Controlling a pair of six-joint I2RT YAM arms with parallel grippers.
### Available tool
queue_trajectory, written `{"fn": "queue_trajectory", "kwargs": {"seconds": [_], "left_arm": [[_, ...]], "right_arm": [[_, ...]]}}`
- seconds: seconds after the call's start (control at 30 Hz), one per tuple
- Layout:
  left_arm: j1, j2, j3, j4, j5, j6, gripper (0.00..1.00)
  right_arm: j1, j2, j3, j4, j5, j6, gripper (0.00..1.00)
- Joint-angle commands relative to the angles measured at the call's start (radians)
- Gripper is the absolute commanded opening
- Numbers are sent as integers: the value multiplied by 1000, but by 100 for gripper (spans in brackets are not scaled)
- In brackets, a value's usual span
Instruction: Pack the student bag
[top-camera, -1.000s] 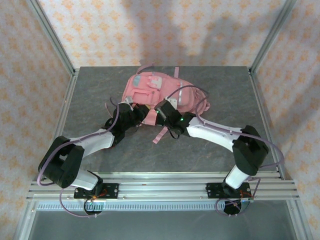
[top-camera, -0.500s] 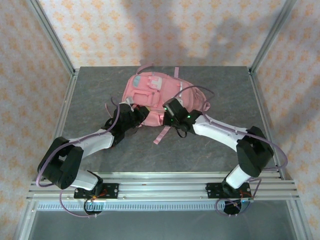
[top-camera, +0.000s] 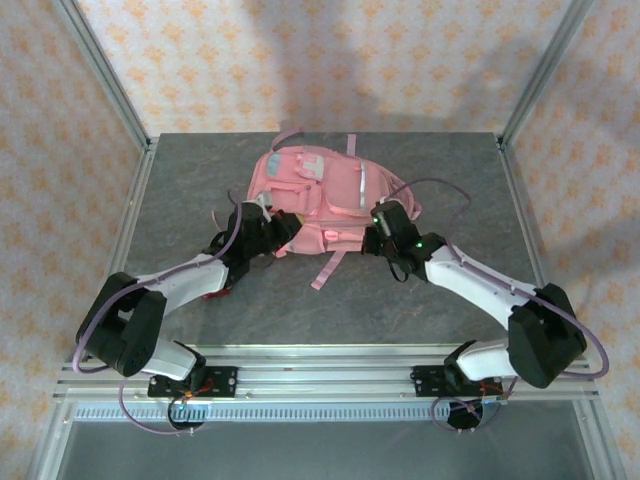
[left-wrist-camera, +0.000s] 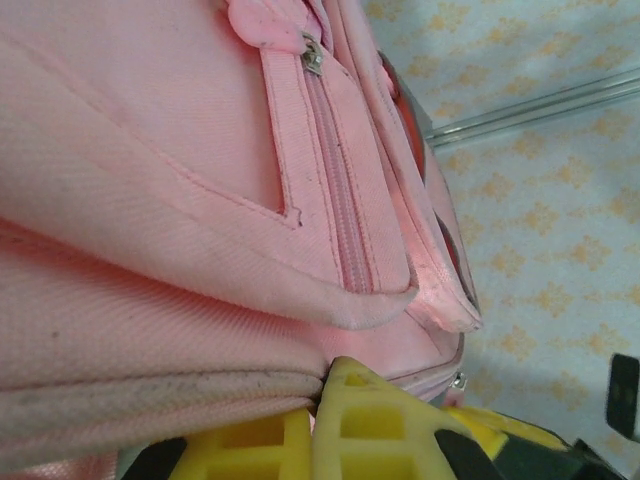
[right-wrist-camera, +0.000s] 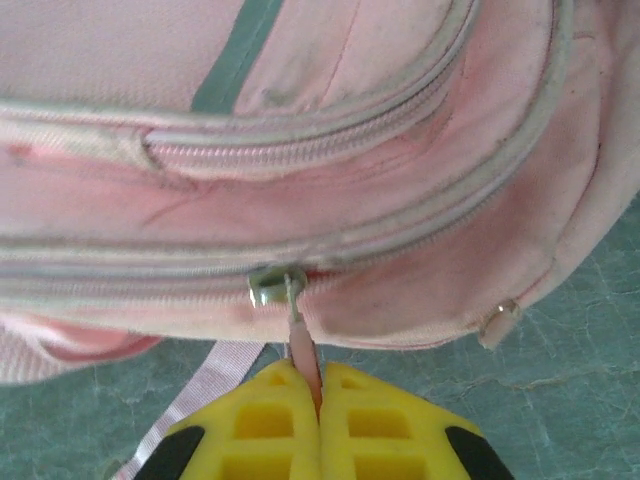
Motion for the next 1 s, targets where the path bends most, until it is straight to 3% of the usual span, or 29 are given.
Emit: {"fn": "queue_trajectory", "kwargs": {"seconds": [0.0, 0.23, 0.37, 0.4, 0.47, 0.6, 0.8, 0.97], "left_arm": [[53, 41, 103, -58, -85, 122, 0], [76, 178, 312, -151, -123, 228, 0], [98, 250, 446, -184, -129, 253, 0], [104, 260, 476, -205, -139, 260, 1], [110, 258, 498, -224, -135, 261, 15], [104, 183, 399, -170, -87, 221, 37], [55, 37, 142, -63, -65, 144, 49], [-34, 24, 22, -18, -77, 107, 56]], "right_arm": [[-5, -55, -33, -35, 32, -32, 0], [154, -23, -30, 43, -81, 28, 0], [187, 64, 9, 123, -108, 63, 0], [187, 80, 15, 150, -112, 73, 0], [186, 97, 21, 190, -104, 86, 0], [186, 144, 52, 188, -64, 92, 0], [186, 179, 46, 212, -73, 110, 0], [186, 148, 17, 258, -79, 125, 0]]}}
